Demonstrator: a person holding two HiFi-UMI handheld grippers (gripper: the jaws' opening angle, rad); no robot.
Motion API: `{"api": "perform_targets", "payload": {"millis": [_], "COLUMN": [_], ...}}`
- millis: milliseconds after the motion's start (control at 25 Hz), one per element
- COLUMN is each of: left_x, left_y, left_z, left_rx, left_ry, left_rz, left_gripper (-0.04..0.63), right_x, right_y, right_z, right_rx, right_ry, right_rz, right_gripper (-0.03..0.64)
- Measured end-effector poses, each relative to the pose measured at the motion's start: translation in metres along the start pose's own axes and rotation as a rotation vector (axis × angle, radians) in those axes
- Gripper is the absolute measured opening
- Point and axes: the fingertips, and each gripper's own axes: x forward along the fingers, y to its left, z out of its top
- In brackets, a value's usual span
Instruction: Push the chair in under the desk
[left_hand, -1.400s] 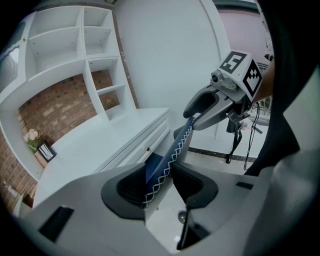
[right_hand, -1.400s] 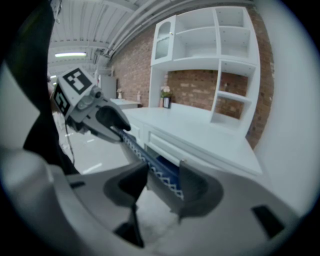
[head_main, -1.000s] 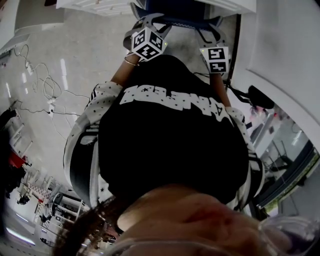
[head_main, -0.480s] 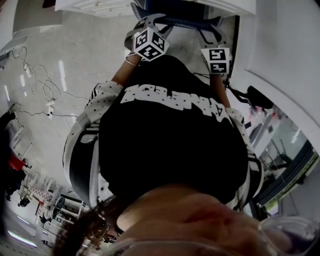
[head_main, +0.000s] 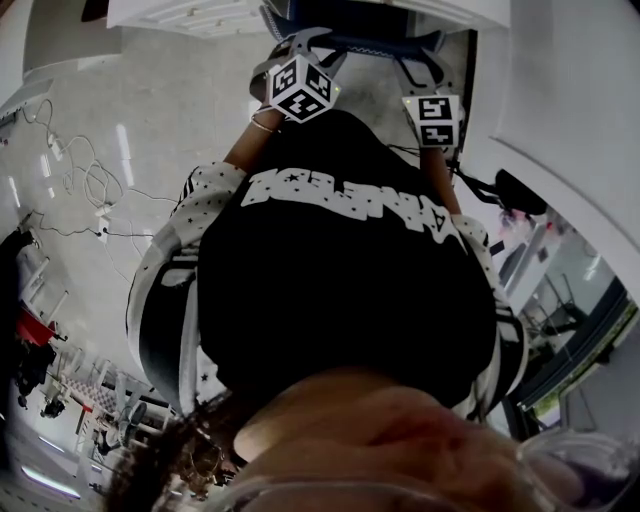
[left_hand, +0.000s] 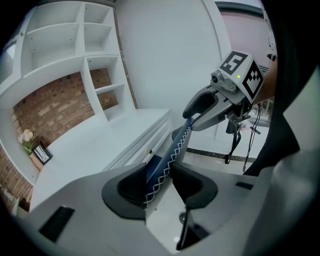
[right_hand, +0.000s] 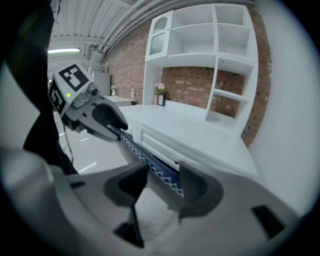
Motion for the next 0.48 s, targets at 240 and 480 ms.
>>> {"api": "perform_targets", "payload": {"millis": [240,480], "left_x": [0.003,0.005], "left_y": [0.011,0.01], "left_z": [-0.006,-0.002], "left_rx": [-0.003,-0.002], "left_ry": [-0.002,-0.005], "left_rz": [-0.006,-0.011], "left_gripper": [0.19,0.19], "right_x": [0.012,0.011], "right_y": [0.002,-0.002], "right_z": [0.004,0.004], "right_rx": [0.002,0.005], "right_ry": [0.012,0.017], "right_rz": [-0.006,-0.012], "right_gripper": [0.206,0.206]}}
